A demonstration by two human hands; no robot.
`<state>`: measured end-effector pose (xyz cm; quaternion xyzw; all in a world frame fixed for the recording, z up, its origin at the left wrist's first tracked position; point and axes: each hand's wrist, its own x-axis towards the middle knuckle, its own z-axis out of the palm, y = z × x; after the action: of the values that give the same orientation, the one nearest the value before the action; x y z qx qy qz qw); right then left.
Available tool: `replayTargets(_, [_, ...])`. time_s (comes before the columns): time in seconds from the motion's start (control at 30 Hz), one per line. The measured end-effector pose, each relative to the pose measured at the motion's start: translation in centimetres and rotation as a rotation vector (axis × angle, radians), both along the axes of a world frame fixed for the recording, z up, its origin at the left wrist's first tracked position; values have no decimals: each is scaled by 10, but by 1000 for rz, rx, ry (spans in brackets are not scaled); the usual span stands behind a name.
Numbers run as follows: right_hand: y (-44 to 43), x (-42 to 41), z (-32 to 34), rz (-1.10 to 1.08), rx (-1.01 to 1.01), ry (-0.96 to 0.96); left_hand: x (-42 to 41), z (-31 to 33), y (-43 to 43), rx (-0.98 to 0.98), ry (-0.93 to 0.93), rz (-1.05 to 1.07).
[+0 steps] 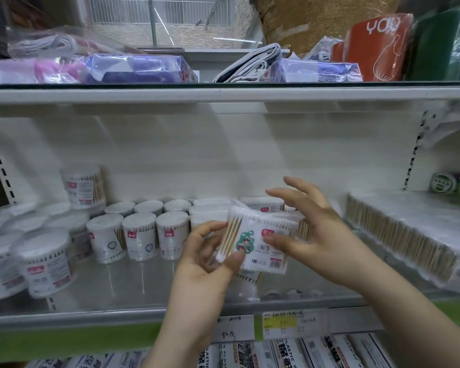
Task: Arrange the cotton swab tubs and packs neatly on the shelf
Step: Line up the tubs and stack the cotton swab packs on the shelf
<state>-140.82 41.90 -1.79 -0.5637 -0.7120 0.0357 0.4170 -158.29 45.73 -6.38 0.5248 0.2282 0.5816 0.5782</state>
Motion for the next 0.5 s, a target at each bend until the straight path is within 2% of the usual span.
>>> replayTargets(0.13, [8,4,20,112,-122,-5,5,-2,0,22,36,19])
replayTargets(0.33, [31,6,43,164,-305,-139,3,1,-1,22,44,43])
replayTargets(0.5, [55,18,49,201,-136,163,-11,6,7,-55,-72,99])
